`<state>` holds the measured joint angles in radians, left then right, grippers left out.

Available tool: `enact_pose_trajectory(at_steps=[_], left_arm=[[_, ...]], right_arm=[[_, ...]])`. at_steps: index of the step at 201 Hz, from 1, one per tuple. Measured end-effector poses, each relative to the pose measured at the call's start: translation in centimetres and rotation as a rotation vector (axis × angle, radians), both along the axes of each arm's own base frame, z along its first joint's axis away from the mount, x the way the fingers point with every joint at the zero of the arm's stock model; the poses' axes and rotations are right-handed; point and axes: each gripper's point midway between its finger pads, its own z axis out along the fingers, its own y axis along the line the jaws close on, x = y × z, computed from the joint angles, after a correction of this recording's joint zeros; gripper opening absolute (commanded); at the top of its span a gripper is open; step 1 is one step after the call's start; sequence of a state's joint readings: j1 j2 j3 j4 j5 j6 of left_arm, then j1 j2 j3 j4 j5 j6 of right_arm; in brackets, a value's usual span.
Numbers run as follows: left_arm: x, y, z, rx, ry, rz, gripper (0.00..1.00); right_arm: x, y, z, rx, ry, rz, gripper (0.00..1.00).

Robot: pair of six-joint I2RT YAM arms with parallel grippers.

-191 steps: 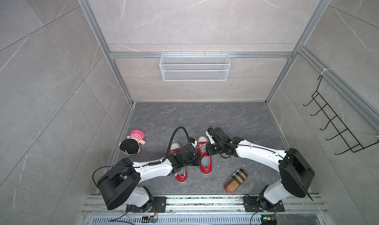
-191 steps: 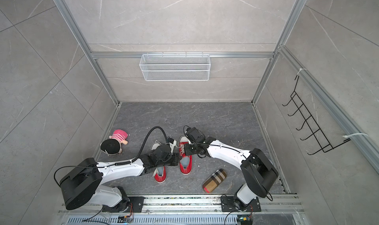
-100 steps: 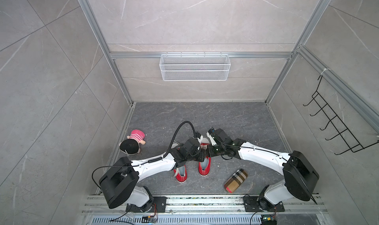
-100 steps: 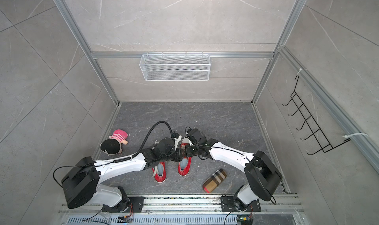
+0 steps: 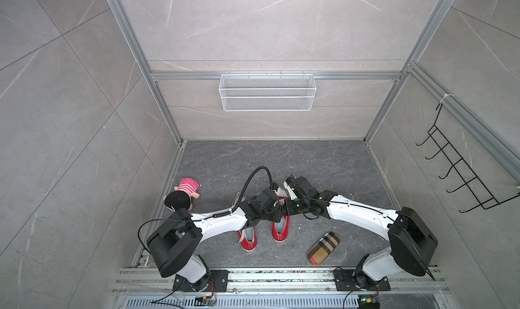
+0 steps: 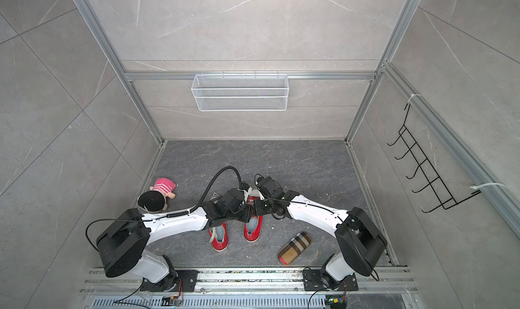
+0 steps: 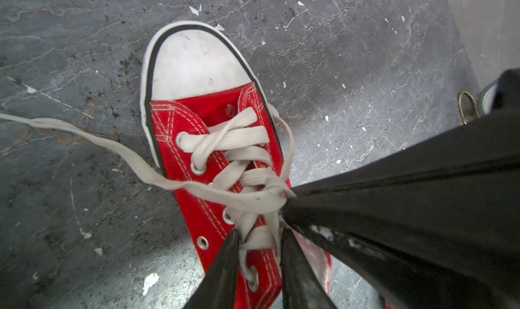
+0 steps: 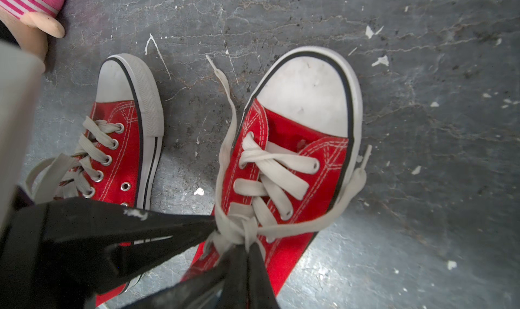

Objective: Remove the insole from the shoe
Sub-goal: Untie the shoelace on the shoe.

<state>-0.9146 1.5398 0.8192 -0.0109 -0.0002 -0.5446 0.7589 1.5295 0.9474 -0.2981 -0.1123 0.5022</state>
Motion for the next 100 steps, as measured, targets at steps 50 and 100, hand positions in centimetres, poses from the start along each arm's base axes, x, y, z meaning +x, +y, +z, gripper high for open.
enact_pose_trajectory(at_steps=[50, 100], left_arm=[[0.7, 0.2, 0.3, 0.003, -0.033, 0.022, 0.00], [0.5, 0.3, 1.2, -0.041, -0.051, 0.020, 0.00]], right_arm=[[-0.1, -1.3, 0.0, -0.056, -0.011, -0.027, 0.00], [-0.5, -3.8, -0.2, -0.168, -0.022, -0.055, 0.03]])
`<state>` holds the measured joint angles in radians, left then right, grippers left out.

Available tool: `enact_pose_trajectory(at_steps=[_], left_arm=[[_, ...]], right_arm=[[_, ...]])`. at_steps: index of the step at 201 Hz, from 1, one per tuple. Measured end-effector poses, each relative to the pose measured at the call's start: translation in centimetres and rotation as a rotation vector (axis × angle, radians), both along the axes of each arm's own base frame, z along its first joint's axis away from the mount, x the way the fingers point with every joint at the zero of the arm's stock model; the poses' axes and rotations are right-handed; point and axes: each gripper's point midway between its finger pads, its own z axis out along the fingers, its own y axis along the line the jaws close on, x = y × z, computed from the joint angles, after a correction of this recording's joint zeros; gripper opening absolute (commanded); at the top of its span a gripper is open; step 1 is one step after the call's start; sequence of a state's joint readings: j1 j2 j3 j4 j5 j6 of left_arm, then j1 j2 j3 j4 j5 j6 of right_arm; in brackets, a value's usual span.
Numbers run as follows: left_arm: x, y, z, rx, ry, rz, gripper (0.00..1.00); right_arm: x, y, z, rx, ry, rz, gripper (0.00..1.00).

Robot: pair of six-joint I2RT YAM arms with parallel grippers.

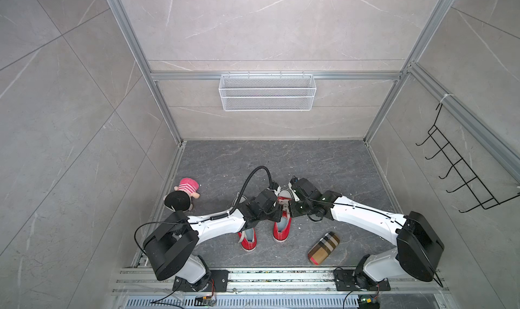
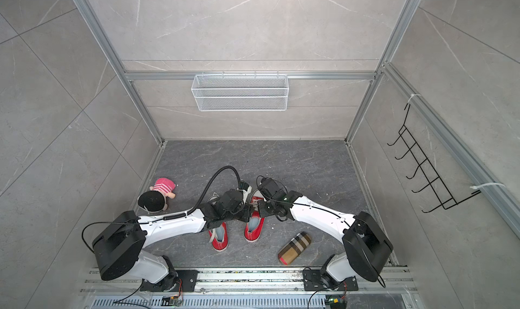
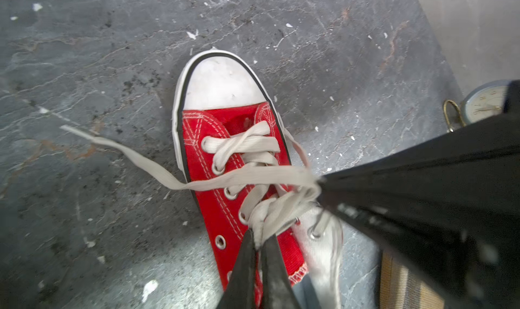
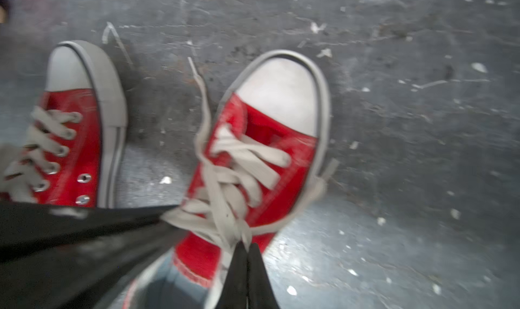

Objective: Remove the insole from the shoe
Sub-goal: Untie the shoelace on the shoe.

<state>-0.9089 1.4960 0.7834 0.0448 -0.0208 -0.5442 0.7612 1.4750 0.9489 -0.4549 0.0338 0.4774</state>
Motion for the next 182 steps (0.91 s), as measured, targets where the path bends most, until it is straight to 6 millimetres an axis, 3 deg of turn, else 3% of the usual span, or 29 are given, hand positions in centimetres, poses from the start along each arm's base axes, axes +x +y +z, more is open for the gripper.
enact_pose_trajectory(at_steps=[31, 78, 125, 182], left_arm=[[-0.3, 0.1, -0.4, -0.011, 0.018, -0.003, 0.00], [0.1, 0.5, -0.6, -0.026, 0.029, 0.024, 0.00], [0.1, 0.4, -0.5, -0.036, 0.036, 0.030, 0.00], [0.0, 0.4, -0.3, -0.044, 0.036, 0.030, 0.00]], right_arm=[[0.0, -0.7, 0.2, -0.027, -0.013, 0.003, 0.22], [0.1, -0.1, 2.9, 0.051, -0.066, 0.048, 0.44], [-0.9, 1.4, 2.6, 0.115, -0.037, 0.104, 0.49], [-1.2, 2.7, 0.0, 0.087, 0.004, 0.120, 0.48]])
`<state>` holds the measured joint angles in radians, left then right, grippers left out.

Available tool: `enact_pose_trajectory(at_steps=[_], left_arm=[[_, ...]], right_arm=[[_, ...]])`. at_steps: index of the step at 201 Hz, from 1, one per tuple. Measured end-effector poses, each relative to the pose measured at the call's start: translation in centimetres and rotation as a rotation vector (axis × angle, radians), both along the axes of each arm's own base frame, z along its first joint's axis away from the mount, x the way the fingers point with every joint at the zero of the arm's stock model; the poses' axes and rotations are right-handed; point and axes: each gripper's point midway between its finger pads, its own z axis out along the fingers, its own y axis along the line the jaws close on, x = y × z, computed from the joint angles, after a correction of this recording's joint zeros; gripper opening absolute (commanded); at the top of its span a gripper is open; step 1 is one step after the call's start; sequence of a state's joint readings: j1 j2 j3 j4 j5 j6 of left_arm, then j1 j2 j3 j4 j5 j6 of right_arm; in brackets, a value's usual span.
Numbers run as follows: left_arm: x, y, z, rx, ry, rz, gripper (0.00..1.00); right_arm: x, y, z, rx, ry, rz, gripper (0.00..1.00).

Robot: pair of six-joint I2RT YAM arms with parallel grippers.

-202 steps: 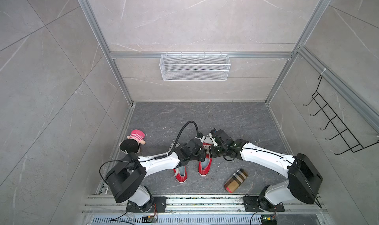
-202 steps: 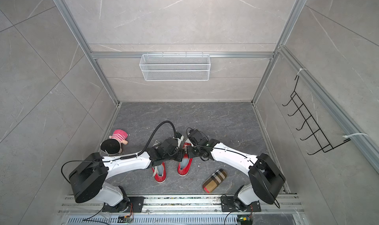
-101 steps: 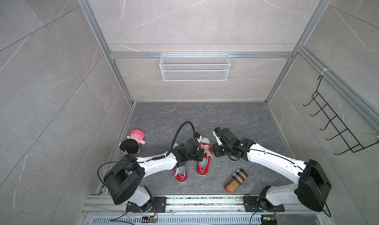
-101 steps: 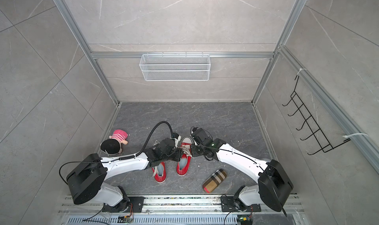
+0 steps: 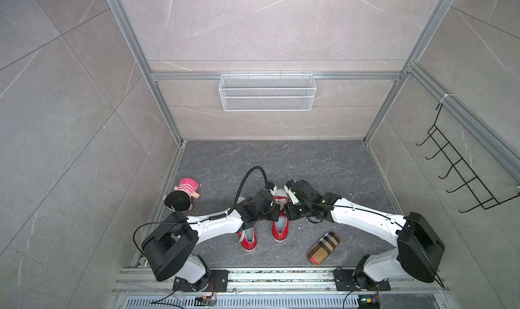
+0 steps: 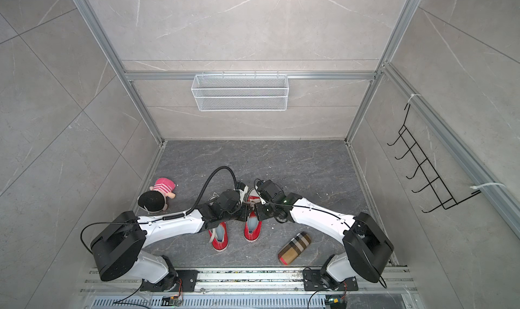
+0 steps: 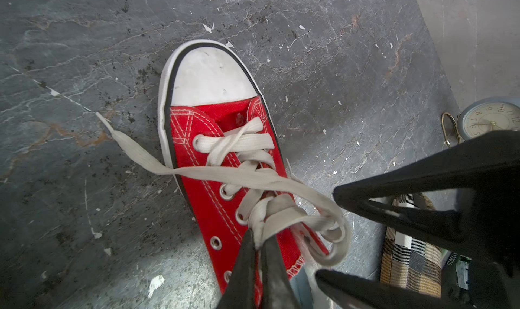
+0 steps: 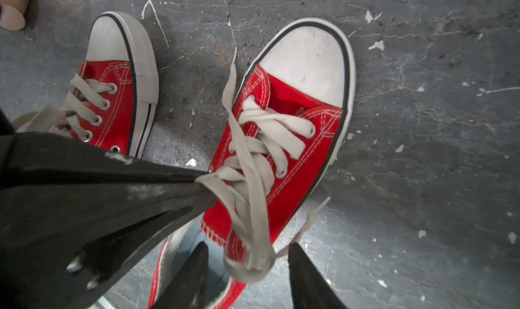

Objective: Remove the insole from the shoe
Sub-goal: Untie the shoelace on the shoe.

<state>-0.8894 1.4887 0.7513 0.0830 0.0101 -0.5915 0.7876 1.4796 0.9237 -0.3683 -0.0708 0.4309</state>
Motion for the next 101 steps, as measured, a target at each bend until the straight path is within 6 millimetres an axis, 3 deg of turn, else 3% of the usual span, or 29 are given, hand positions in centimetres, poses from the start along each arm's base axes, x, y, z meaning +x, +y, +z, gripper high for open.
enact_pose_trajectory(at_steps=[51, 101], left_arm=[[-0.4, 0.0, 0.5, -0.020, 0.004, -0.015, 0.00], [-1.3, -0.1, 1.7, -0.053, -0.012, -0.055, 0.00]], right_arm=[[1.6, -0.3, -0.7, -0.026, -0.036, -0.075, 0.48], [4.1, 0.6, 1.9, 0.015, -0.137, -0.123, 0.48]])
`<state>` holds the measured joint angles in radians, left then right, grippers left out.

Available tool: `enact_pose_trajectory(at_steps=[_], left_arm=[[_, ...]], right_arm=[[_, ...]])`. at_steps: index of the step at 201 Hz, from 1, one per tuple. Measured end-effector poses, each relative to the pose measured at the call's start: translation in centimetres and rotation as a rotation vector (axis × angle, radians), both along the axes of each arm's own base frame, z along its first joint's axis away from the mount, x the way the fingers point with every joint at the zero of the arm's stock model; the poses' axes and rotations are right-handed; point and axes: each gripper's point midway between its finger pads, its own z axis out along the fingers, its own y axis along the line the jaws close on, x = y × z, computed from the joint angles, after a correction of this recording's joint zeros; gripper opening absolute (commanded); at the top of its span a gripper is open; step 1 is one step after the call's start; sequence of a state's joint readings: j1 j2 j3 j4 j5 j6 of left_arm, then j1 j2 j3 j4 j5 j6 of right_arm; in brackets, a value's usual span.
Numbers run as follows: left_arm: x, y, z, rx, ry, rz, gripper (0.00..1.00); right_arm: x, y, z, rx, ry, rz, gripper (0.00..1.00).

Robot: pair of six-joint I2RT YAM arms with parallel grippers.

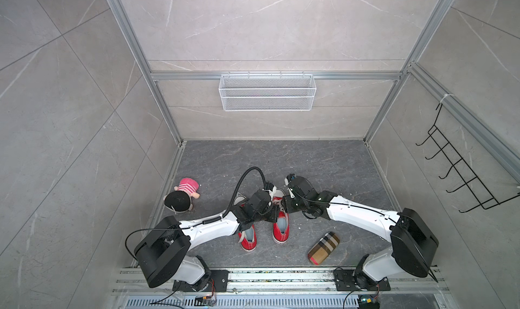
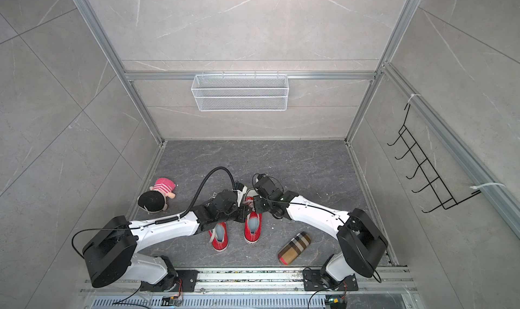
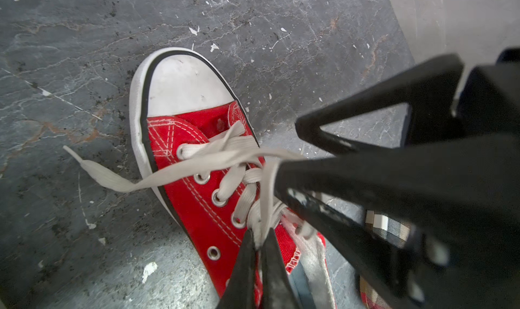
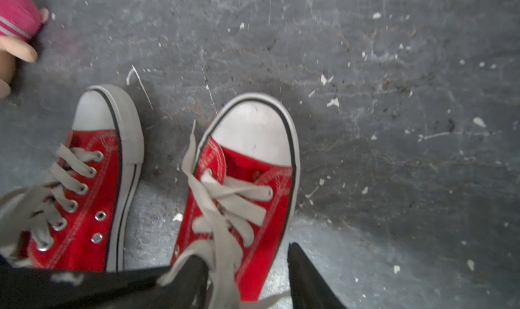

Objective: Remove the insole from the shoe
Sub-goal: Untie the shoelace on the shoe.

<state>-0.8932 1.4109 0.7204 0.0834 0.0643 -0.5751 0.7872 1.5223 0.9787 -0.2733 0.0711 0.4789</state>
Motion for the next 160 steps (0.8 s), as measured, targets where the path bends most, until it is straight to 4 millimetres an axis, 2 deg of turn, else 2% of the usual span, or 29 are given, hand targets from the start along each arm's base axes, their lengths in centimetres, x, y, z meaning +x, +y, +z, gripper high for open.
enact_pose_trajectory(at_steps=[37, 62, 88, 107, 115, 133, 160], left_arm=[[-1.4, -0.5, 1.3, -0.031, -0.030, -0.065, 0.00], [-2.0, -0.3, 1.9, -0.055, -0.047, -0.083, 0.00], [-2.2, -0.2, 2.1, -0.058, -0.056, -0.090, 0.00], [-2.1, 0.0, 2.1, -0.049, -0.063, -0.077, 0.00], [-2.0, 0.1, 2.0, -0.043, -0.064, -0.071, 0.00], [-1.7, 0.2, 2.0, -0.037, -0.073, -0.052, 0.00], [-1.1, 0.2, 1.8, -0.036, -0.078, -0.026, 0.00]], right_arm=[[2.7, 1.7, 2.7, 0.053, -0.100, -0.025, 0.50], [5.0, 2.2, 4.7, 0.068, -0.173, -0.056, 0.52], [7.6, 2.6, 9.0, 0.113, -0.263, -0.075, 0.54], [8.6, 2.5, 12.0, 0.133, -0.312, -0.073, 0.55], [8.3, 2.4, 12.6, 0.134, -0.317, -0.061, 0.55], [6.3, 1.5, 12.4, 0.121, -0.284, -0.019, 0.56], [1.9, -0.7, 8.8, 0.086, -0.153, 0.030, 0.56]])
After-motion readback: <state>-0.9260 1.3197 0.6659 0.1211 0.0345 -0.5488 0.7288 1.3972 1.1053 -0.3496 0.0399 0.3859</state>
